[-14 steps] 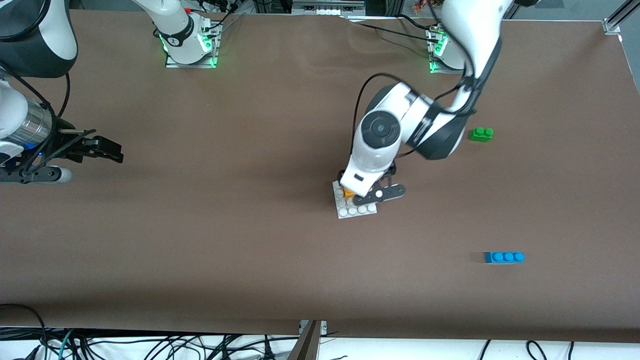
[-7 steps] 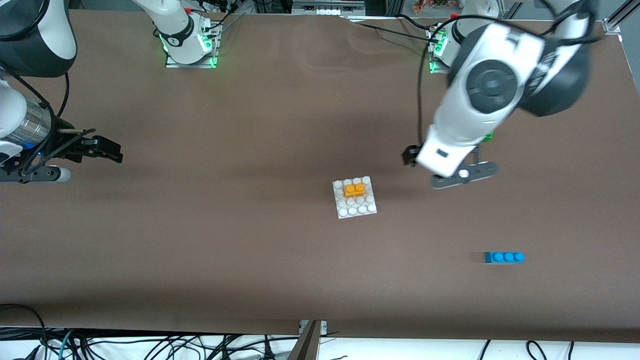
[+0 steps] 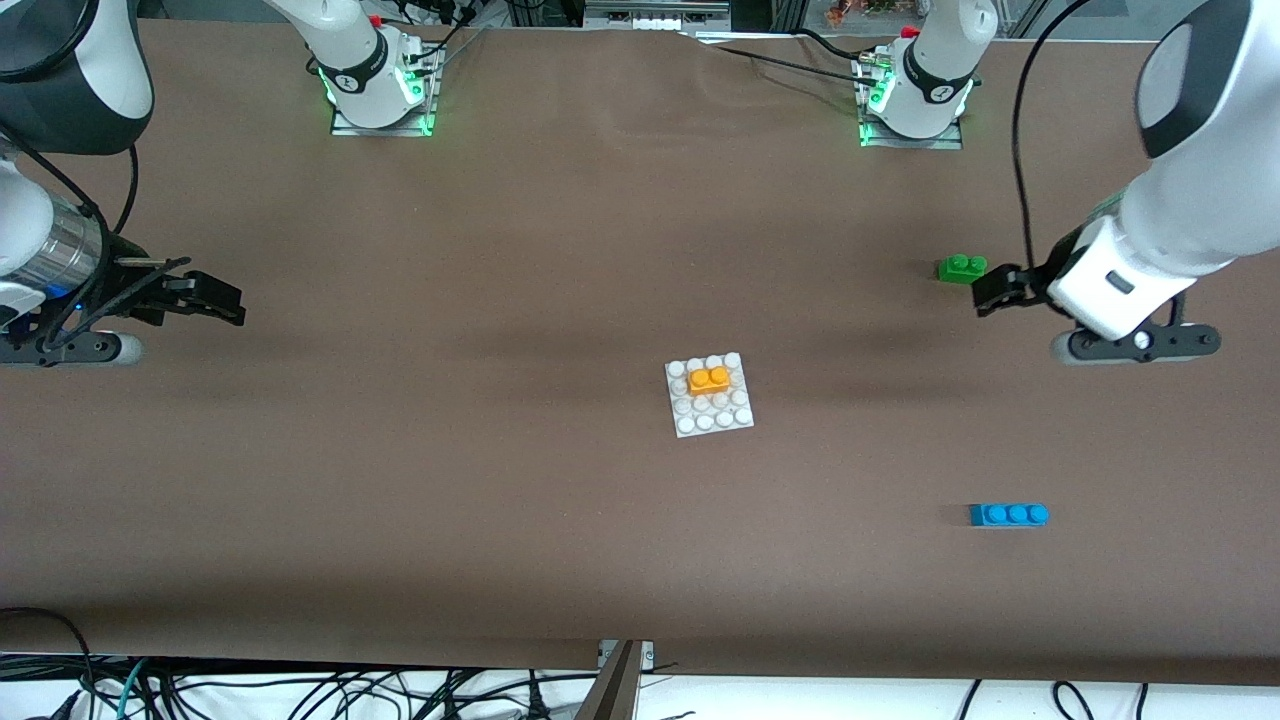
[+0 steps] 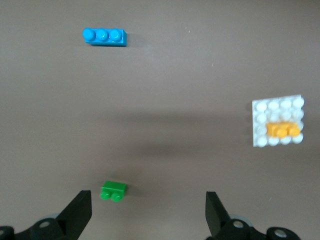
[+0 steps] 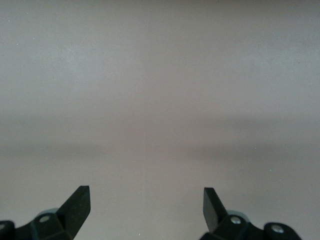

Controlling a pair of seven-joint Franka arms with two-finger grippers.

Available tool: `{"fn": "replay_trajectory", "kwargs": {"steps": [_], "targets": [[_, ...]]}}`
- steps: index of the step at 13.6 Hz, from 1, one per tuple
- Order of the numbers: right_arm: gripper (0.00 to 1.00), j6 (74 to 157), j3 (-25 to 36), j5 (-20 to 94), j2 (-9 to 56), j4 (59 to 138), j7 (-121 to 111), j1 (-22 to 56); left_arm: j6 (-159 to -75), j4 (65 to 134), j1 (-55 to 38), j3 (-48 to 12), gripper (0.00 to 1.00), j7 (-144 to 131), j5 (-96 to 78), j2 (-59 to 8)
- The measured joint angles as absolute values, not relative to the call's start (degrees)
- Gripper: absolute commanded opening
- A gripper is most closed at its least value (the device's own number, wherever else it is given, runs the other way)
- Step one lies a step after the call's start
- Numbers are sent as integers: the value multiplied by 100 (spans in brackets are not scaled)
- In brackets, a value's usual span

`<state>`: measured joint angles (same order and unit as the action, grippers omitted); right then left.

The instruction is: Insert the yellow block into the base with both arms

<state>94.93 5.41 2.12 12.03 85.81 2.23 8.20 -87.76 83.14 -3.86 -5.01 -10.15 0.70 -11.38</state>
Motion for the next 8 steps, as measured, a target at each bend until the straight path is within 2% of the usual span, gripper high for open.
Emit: {"fn": "replay_trajectory", "kwargs": {"steps": [4,8], "targets": [[100,9492,540,212,1203,8581,220,820,-9634,9579,-384,-169,100,-191,-51,-310],[100,9395,529,213,1203,8581,216,823,-9754,9894,-388,-171,100,-153,-51,-82]]}}
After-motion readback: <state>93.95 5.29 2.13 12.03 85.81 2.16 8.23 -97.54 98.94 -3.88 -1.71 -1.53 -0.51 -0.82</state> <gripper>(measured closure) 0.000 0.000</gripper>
